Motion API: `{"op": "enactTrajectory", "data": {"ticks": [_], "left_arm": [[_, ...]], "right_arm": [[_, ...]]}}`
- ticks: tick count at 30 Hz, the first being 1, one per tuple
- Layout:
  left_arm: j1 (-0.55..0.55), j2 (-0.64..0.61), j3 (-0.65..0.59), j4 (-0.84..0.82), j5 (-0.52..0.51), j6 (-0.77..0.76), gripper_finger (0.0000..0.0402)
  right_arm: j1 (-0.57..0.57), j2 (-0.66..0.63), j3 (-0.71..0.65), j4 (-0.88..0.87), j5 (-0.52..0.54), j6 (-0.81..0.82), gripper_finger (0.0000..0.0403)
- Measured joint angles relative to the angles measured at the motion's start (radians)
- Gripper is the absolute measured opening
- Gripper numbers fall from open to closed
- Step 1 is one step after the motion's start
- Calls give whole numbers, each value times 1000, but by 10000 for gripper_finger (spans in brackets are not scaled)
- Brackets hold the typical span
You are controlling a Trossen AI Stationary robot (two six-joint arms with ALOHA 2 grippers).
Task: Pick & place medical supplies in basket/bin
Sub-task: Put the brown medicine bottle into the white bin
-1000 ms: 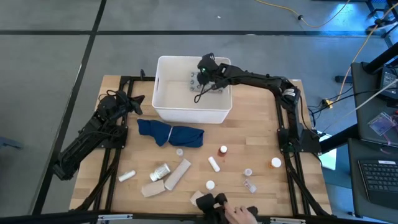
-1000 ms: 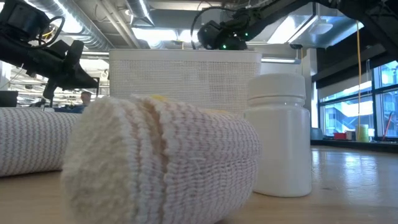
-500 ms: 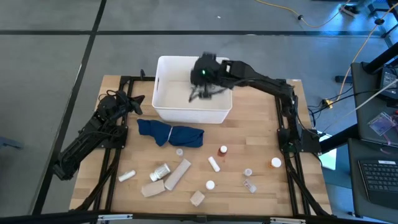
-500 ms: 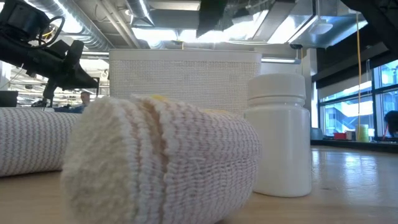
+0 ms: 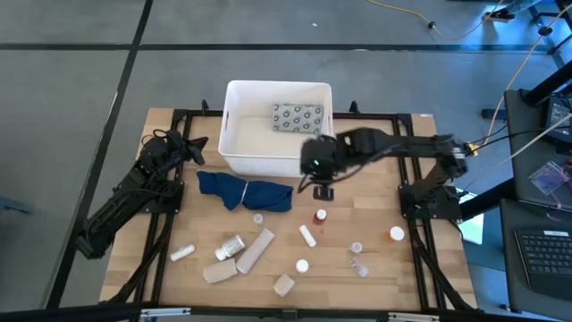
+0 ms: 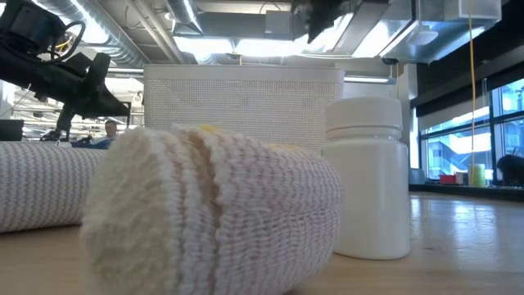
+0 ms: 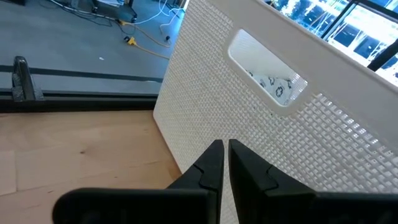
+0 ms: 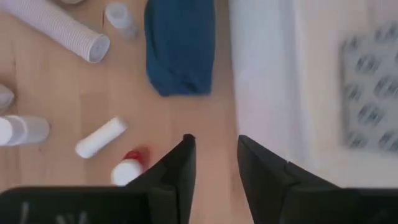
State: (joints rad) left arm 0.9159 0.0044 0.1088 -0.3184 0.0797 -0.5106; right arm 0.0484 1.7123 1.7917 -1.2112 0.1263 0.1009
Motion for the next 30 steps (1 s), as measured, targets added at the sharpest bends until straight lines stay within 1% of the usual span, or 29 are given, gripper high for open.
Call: {"op": "enactTrajectory", "data": {"ticks": [4,7,12,15,17,19,24,28,30], "left_arm": [[0,0,0,0,-12,13,20],[0,0,0,0,-40,59,20],[0,0,0,0,-62,176,20],[0,0,0,-13,-61,208,20],[0,0,0,-17,-62,239,20],[0,0,1,-20,-62,264,20],[0,0,1,-21,-62,270,26],[0,0,1,-21,-63,270,42],[0,0,1,-21,-64,271,50]], "right_arm": [[45,-115,-195,75,8,226,120],[67,-169,-308,150,12,315,120],[103,-188,-477,323,12,281,120],[100,-172,-549,430,-29,246,120],[99,-164,-576,453,-74,219,120],[102,-162,-583,453,-95,197,120],[110,-169,-585,454,-102,188,120],[110,-170,-585,455,-102,133,120],[108,-170,-585,470,-102,168,120]]}}
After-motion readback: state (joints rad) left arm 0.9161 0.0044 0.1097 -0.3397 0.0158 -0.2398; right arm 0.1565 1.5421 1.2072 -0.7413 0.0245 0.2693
